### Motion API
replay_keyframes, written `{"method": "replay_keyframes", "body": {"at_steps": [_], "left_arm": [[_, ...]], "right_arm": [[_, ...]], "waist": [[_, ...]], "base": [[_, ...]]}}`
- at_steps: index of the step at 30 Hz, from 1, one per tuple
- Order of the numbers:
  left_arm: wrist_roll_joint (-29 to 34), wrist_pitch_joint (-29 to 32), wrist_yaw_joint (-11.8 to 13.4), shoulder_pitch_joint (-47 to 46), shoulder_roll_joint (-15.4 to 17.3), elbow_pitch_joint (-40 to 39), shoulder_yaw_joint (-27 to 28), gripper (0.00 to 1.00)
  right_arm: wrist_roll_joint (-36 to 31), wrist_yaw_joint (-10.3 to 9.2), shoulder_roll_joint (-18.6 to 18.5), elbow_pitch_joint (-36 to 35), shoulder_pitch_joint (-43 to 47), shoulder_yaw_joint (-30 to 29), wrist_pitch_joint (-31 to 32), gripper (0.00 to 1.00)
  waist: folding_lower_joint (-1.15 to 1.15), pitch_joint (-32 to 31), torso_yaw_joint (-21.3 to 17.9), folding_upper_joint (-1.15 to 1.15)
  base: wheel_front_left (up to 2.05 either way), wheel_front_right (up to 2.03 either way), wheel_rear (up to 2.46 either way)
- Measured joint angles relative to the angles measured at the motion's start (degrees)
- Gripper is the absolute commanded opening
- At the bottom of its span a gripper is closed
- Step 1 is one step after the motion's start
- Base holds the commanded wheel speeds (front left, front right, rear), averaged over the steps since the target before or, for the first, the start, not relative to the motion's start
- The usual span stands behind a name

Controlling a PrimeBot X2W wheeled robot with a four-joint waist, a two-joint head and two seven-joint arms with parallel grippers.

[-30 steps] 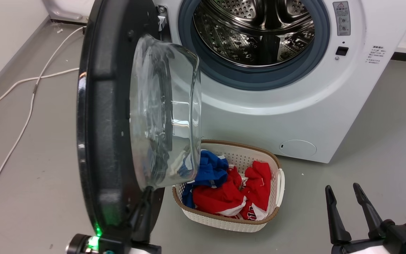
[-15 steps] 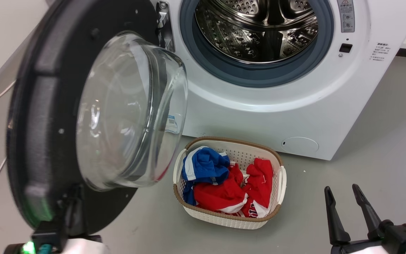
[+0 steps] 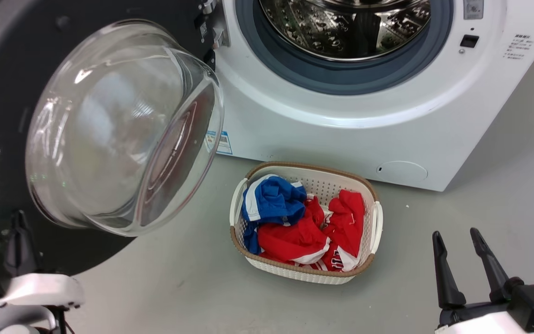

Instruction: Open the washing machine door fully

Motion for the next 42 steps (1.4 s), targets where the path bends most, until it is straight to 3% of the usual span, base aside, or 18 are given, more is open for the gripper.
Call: {"method": "replay_keyframes", "body": {"at_steps": [6,13,30,42], "left_arm": [[-0.1,0.0,-0.3,-2.9,0.4,1.6,3.6,0.0],[-0.8,0.0,-2.7,-7.3,1.8,6.4,8.7,0.0],[-0.4,-0.1,-6.3,-15.2,3.8,17.9,15.1,0.0],[1.9,0.0,-7.3,-16.2,2.0,18.8,17.7,0.0]], "right_arm": [[-0.4,0.0,0.0,-0.2,-0.6,-0.2,0.0,1.0],[-0.7,0.0,0.0,-0.2,-1.7,-0.4,0.0,1.0],[-1.5,0.0,0.0,-0.3,-3.0,-0.5,0.0,1.0],[-1.5,0.0,0.0,-0.4,-3.4,-0.6,0.0,1.0]], "waist": [[0.0,1.6,-0.2,0.0],[0.0,3.4,-0.8,0.0],[0.0,5.3,-1.9,0.0],[0.01,5.3,-2.4,0.0]], "base": [[0.0,0.0,0.0],[0.0,0.0,0.0],[0.0,0.0,0.0],[0.0,0.0,0.0]]}}
